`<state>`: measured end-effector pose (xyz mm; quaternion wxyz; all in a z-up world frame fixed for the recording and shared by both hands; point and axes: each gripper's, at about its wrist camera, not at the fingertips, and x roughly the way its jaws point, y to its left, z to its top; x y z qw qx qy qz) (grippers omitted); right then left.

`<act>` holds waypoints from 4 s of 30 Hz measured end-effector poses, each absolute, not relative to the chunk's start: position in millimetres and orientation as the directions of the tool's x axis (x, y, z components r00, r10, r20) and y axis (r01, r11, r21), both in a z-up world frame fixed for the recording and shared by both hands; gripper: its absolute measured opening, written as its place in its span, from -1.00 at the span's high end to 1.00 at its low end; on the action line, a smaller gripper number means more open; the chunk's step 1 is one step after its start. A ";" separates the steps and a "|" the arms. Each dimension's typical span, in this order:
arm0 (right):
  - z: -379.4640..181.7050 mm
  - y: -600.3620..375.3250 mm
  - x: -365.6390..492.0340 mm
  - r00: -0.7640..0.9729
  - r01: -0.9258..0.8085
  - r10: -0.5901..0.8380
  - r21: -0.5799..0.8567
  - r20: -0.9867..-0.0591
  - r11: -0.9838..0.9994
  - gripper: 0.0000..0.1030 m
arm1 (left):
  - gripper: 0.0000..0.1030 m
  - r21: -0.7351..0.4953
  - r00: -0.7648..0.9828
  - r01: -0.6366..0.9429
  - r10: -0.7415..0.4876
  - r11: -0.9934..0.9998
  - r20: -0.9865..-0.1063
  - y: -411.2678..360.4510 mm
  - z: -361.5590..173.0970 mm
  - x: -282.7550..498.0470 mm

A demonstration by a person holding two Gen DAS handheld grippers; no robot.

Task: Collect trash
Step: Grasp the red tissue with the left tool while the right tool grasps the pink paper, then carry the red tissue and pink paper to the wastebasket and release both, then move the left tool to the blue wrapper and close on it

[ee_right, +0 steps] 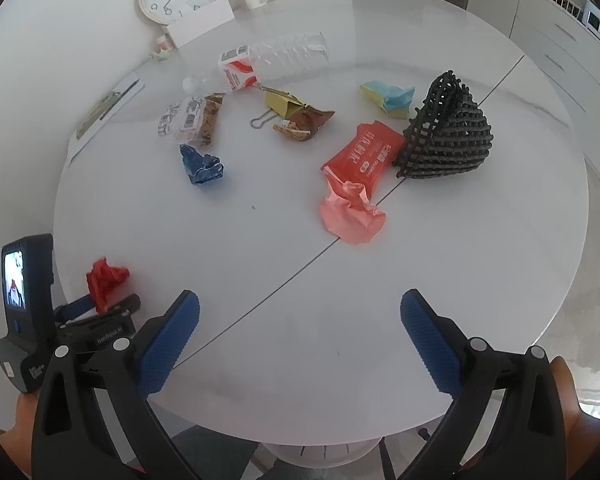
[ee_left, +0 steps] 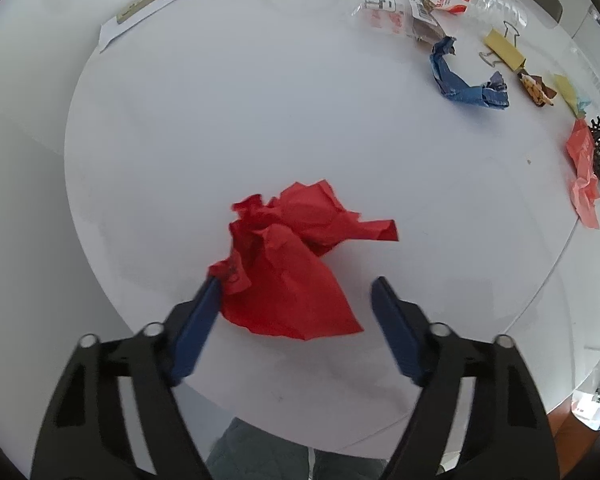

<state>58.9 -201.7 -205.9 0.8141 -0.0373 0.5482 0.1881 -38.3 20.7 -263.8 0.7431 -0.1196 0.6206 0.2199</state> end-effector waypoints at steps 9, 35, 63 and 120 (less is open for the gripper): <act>-215.8 -203.5 60.8 0.312 -0.331 0.260 0.152 -0.914 0.931 -0.94 | 0.63 0.123 0.178 -0.405 0.211 0.906 -0.961 28.8 -257.4 -25.2; -276.7 -188.2 164.1 0.326 -0.134 0.129 0.090 -0.936 0.987 -0.72 | 0.66 -0.005 0.285 -0.090 0.021 0.996 -0.958 -5.5 -193.9 6.4; -202.8 -267.0 -40.9 0.232 -0.383 0.281 0.178 -0.931 0.907 0.20 | 0.66 -0.068 0.255 0.084 -0.088 0.994 -0.963 -94.5 -163.1 -102.6; -168.1 -239.4 14.9 0.391 -0.398 0.287 0.120 -0.875 0.910 -0.96 | -0.85 -0.121 0.399 -0.209 -0.028 0.971 -0.916 -53.8 -159.7 -27.0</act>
